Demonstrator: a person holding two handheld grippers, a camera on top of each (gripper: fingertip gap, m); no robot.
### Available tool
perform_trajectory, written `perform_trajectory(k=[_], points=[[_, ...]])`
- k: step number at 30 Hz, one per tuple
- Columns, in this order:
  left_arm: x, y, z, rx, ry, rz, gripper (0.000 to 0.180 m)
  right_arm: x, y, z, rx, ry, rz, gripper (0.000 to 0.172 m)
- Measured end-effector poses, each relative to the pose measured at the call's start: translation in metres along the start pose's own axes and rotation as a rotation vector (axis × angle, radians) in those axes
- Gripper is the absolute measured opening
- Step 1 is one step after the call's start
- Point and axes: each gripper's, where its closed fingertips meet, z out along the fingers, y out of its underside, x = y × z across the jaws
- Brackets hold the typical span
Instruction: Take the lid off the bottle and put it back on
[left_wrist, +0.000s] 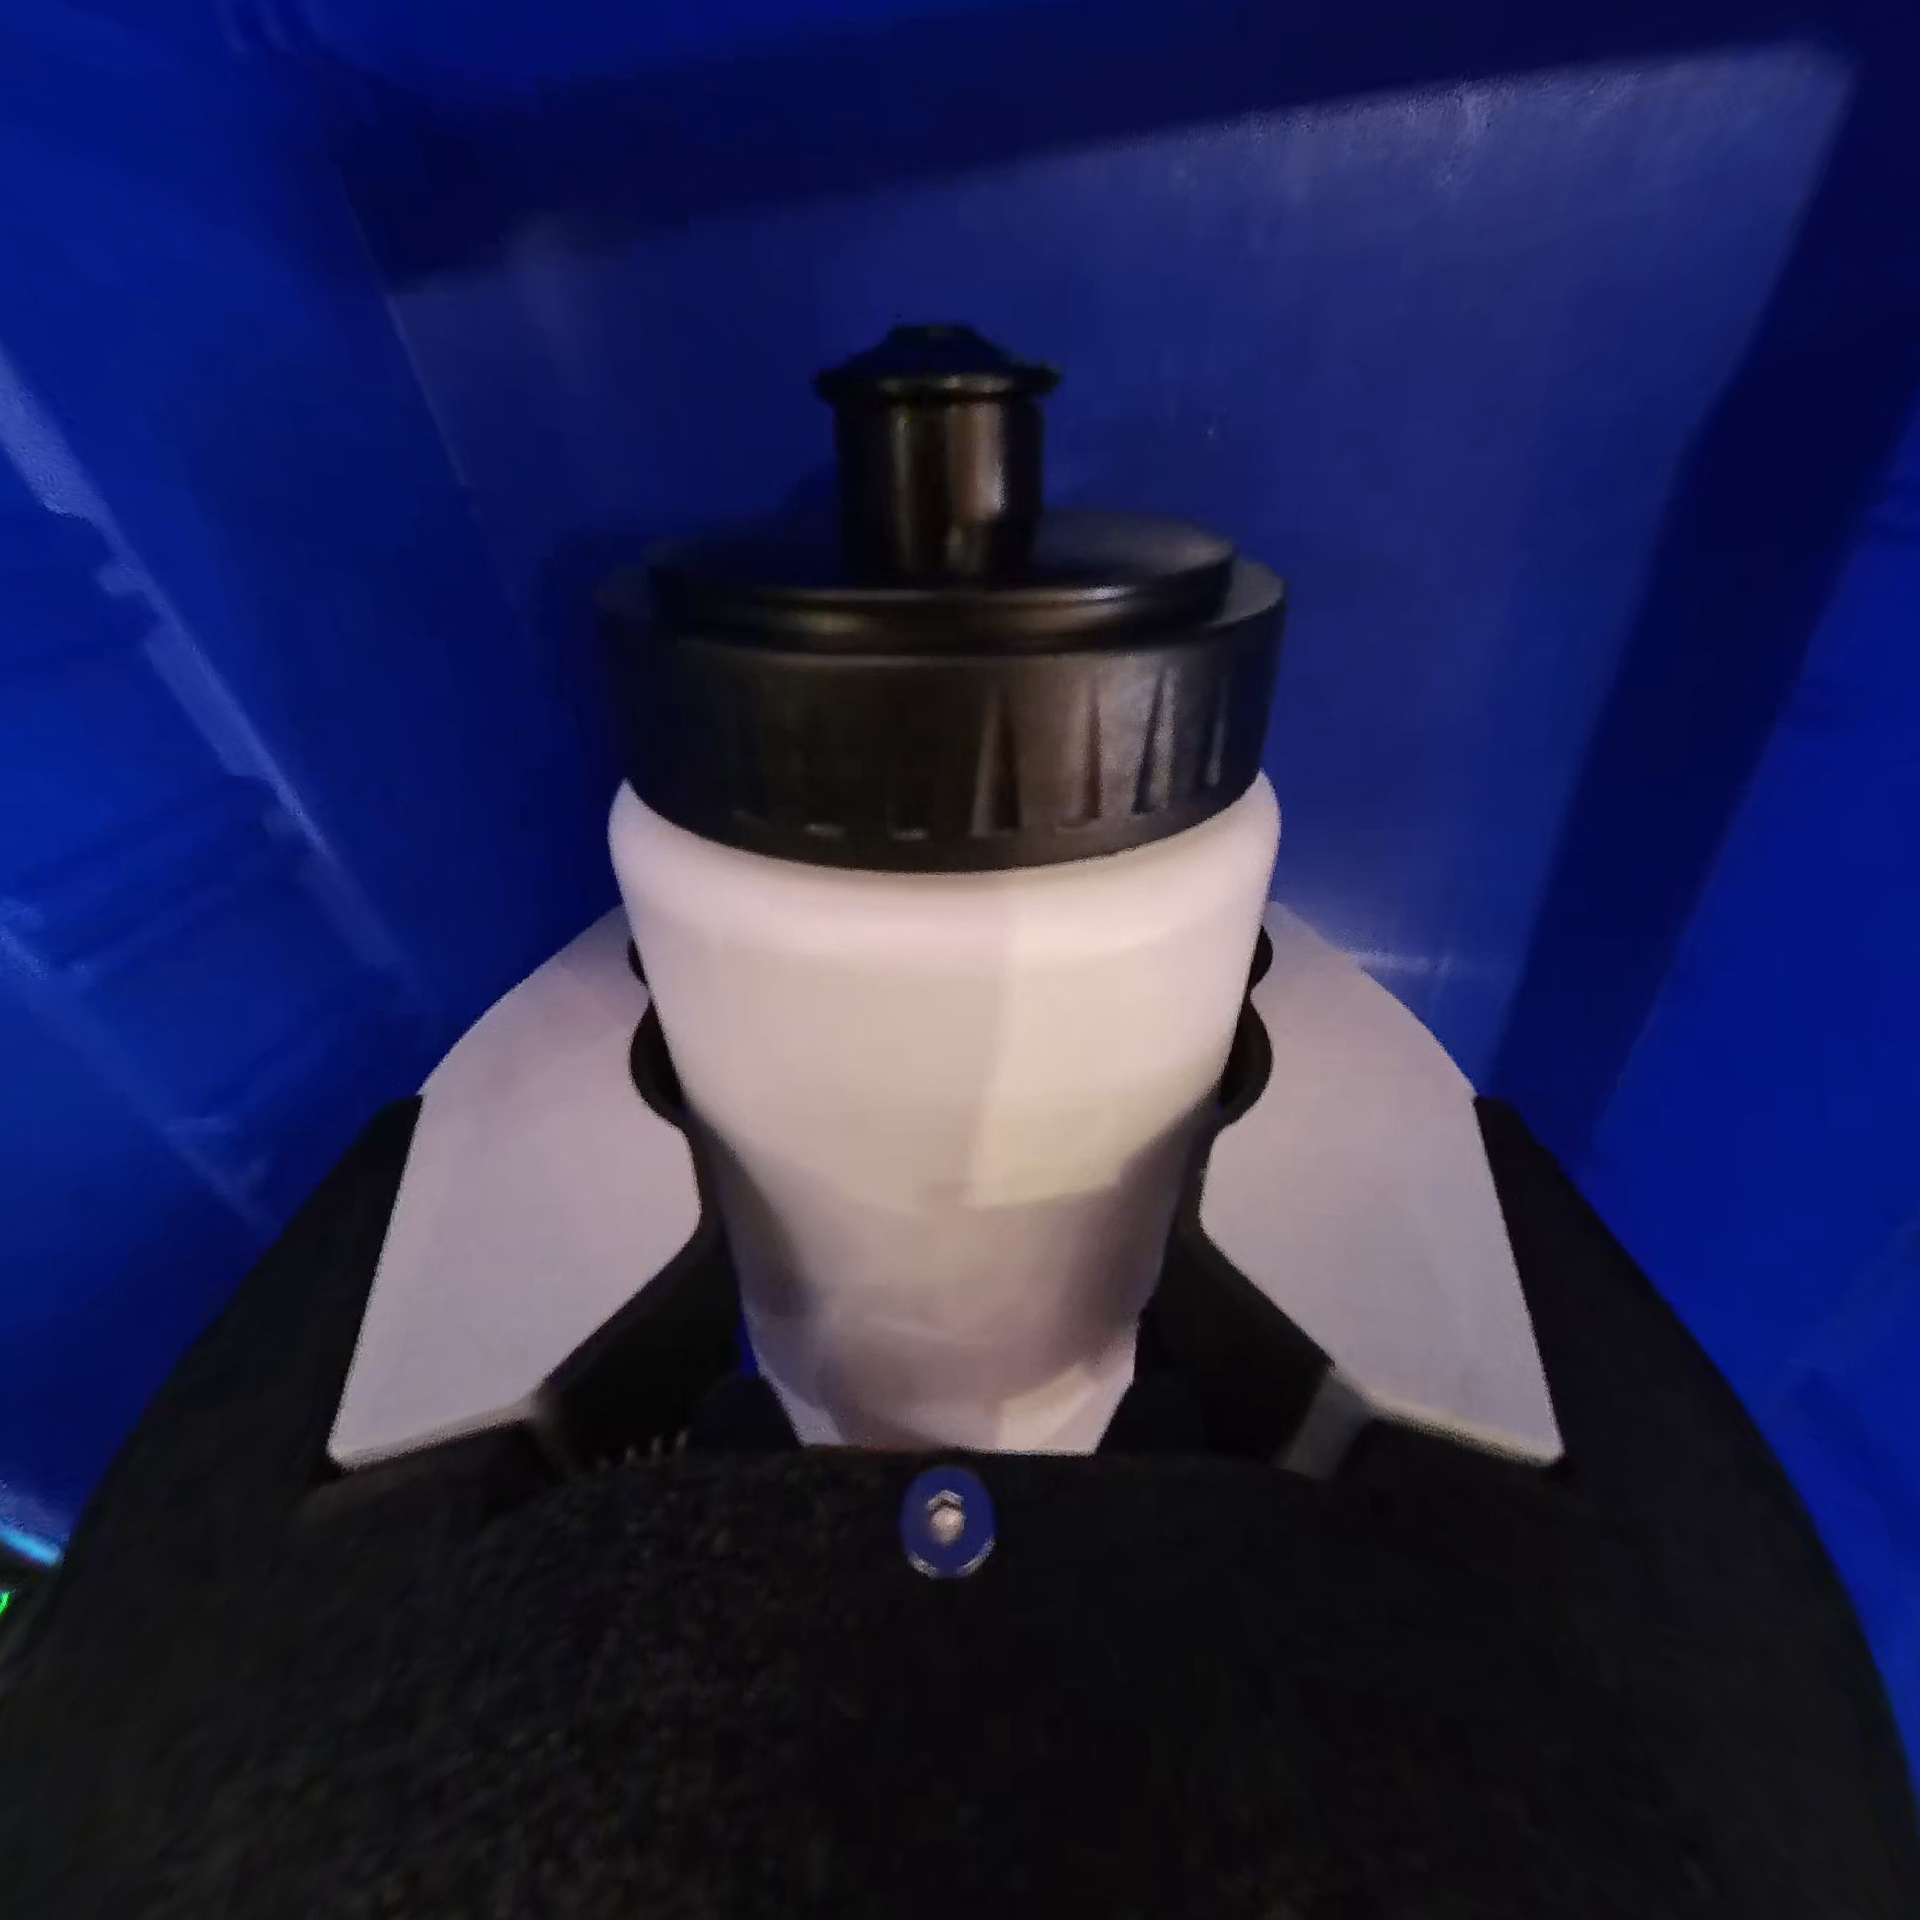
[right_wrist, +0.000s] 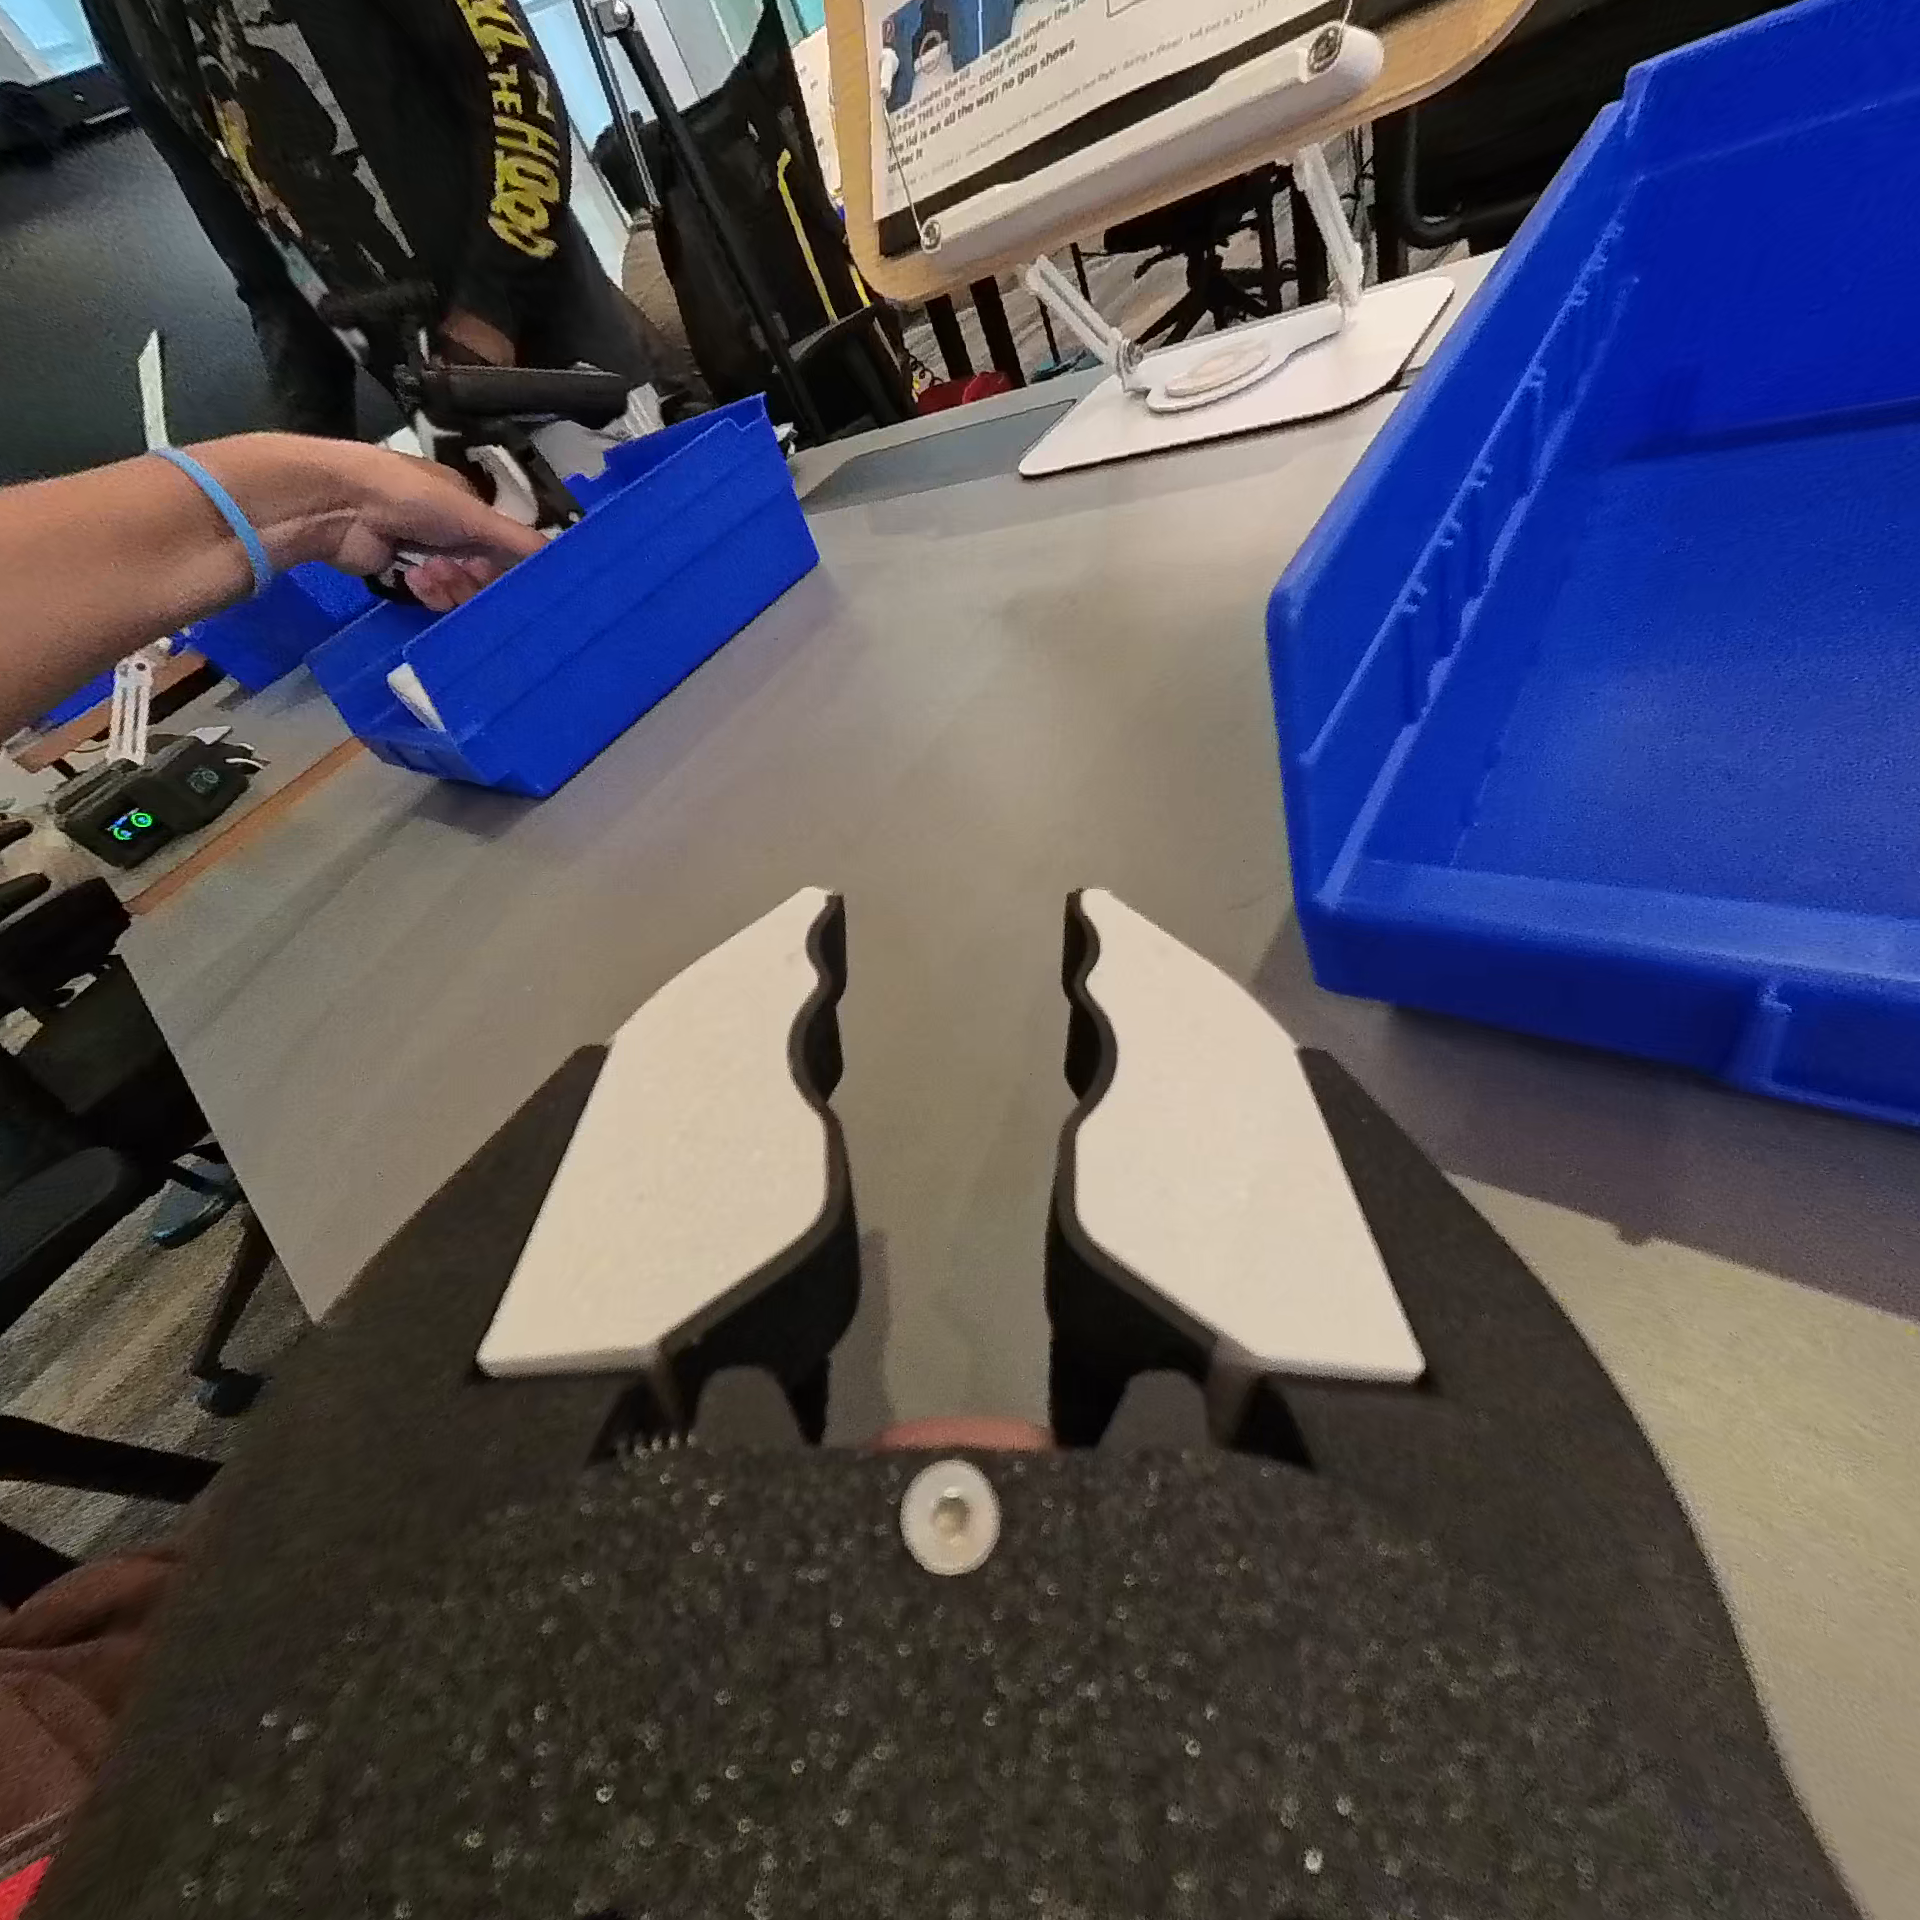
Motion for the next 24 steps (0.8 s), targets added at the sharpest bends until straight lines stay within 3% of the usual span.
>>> perform_trajectory(k=[6,12,15,18,20,24], points=[[-0.003,-0.017,-0.05,0.243,0.035,0.014,0.102,-0.001,0.0,0.0,0.001,-0.001,-0.003,0.039],[0.013,-0.027,-0.169,0.678,0.093,0.041,0.101,-0.003,0.001,0.0,-0.001,0.001,-0.02,0.039],[0.056,-0.019,-0.233,0.924,0.222,0.074,0.101,-0.005,0.001,0.001,-0.004,0.0,-0.03,0.039],[0.122,-0.004,-0.27,1.103,0.358,0.161,0.102,-0.006,0.001,0.002,-0.006,-0.001,-0.04,0.039],[0.172,0.004,-0.278,1.187,0.438,0.232,0.102,-0.007,0.001,0.002,-0.008,-0.001,-0.047,0.039],[0.274,0.007,-0.26,1.277,0.592,0.391,0.102,-0.008,0.0,0.002,-0.004,-0.003,-0.062,0.039]])
